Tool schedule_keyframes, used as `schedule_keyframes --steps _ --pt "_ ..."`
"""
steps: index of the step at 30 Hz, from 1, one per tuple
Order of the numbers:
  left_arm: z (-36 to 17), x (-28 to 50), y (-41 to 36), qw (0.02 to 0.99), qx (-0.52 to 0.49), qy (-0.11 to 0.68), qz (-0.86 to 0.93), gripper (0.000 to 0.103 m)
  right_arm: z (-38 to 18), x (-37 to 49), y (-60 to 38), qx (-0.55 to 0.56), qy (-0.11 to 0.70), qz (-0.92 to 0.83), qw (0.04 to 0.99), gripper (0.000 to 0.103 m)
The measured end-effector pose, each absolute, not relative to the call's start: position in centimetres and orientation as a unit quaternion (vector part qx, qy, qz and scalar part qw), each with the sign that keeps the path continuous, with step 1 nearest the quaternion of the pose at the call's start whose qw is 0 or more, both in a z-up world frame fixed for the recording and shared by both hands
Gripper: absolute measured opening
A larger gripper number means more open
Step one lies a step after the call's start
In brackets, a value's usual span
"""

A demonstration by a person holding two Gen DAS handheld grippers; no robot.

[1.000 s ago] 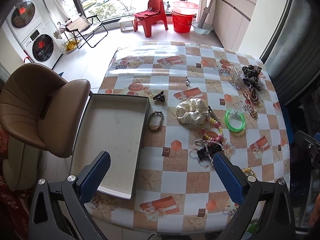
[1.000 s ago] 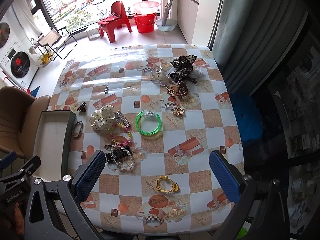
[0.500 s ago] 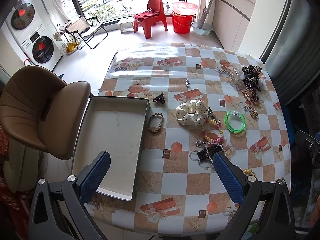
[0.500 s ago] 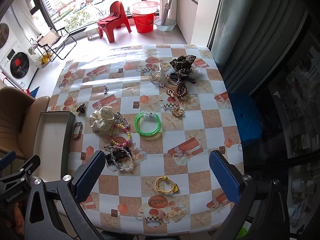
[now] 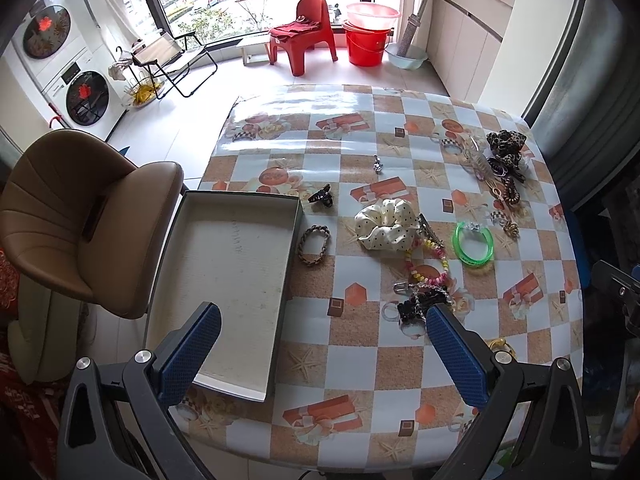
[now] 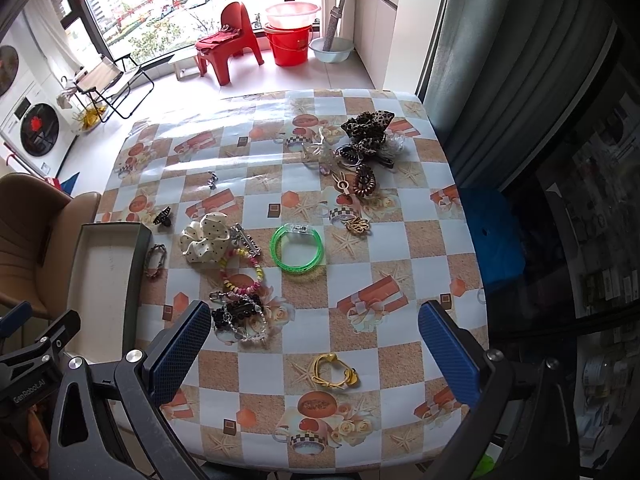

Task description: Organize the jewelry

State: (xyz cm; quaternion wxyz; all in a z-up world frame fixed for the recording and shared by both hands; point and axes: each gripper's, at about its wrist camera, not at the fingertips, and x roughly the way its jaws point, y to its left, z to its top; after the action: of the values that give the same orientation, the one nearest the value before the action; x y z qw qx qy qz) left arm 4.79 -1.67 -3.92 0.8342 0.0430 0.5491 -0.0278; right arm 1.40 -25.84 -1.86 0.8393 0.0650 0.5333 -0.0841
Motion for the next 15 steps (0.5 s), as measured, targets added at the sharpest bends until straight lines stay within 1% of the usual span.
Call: schedule_keyframes --steps 15 --pt "-4.56 4.68 -1.60 0.830 0.045 0.555 -0.029 0.103 -2.17 1.32 -25.95 0.065 0.536 -0.085 0.837 0.103"
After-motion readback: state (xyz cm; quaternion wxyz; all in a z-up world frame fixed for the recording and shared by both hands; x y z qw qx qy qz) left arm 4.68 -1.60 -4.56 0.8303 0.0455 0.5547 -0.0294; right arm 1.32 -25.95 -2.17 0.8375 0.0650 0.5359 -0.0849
